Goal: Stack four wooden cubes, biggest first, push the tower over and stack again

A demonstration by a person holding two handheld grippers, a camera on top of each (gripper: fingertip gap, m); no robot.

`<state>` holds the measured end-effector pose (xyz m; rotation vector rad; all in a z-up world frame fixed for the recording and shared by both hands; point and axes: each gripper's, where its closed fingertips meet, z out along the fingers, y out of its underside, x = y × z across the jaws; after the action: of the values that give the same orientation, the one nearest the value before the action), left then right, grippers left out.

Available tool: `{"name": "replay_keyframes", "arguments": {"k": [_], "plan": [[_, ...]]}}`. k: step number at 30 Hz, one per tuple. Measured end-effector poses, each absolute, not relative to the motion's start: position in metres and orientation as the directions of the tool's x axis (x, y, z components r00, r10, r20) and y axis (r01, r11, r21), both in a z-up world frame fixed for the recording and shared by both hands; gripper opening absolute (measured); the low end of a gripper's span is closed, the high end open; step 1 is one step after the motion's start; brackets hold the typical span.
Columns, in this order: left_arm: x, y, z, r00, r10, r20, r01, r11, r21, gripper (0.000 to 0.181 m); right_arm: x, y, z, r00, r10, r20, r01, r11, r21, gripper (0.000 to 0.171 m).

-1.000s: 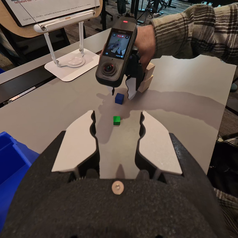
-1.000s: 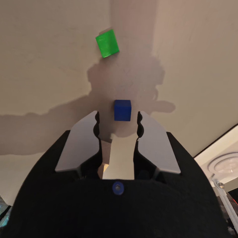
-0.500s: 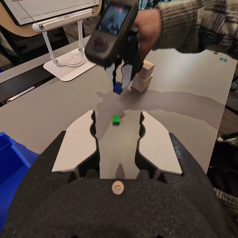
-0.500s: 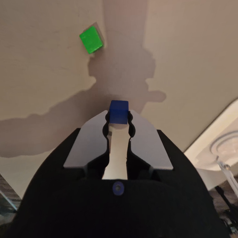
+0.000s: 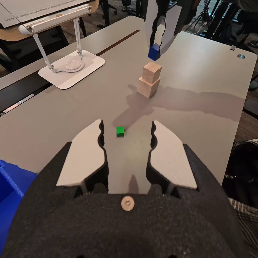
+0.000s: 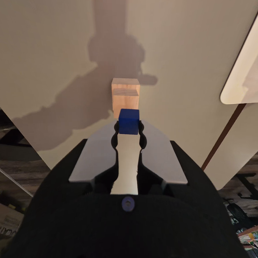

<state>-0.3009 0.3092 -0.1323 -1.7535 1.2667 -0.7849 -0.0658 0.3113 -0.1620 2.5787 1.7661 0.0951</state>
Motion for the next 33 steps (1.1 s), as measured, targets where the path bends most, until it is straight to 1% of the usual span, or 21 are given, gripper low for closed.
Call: {"name": "replay_keyframes", "arguments": {"k": [7,20,33], "plan": [[-0.299,0.309,-0.135,0.300,-0.954,0.018,-0.457,-0.160,-0.875,0.065,-0.071,0.307,-0.173,0.352,0.935,0.025,0.935,-0.353,0.025,0.026],[-0.300,0.311,-0.138,0.301,-0.953,0.016,-0.468,-0.162,-0.869,0.065,-0.069,0.306,-0.185,0.362,0.932,0.002,0.930,-0.362,0.067,0.026],[-0.298,0.311,-0.141,0.298,-0.954,0.016,-0.478,-0.163,-0.863,0.065,-0.069,0.306,-0.185,0.382,0.924,-0.016,0.923,-0.381,0.059,0.027]]}}
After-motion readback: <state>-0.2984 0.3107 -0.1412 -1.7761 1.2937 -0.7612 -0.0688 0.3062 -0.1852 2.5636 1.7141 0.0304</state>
